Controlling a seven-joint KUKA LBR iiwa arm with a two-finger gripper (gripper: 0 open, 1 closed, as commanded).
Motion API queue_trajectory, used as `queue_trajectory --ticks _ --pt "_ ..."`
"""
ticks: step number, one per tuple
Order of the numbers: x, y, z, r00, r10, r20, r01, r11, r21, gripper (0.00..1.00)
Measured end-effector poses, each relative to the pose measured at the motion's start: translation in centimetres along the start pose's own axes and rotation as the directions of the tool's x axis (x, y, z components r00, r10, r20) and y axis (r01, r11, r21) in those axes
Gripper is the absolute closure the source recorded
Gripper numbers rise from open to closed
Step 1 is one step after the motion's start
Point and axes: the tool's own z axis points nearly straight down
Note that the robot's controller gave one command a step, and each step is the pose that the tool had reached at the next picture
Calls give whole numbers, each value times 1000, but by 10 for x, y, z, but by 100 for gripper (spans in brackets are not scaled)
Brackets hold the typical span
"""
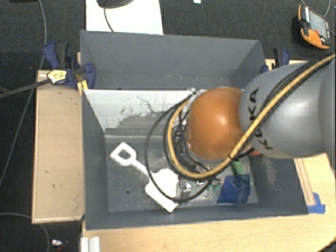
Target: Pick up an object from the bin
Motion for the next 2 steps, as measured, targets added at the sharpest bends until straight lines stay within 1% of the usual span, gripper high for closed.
queue_trajectory --ticks 1,2 --pt "-6 14 -1 1000 20 9 -20 1000 0 0" --pt "-13 -13 22 995 99 5 -99 995 1 0"
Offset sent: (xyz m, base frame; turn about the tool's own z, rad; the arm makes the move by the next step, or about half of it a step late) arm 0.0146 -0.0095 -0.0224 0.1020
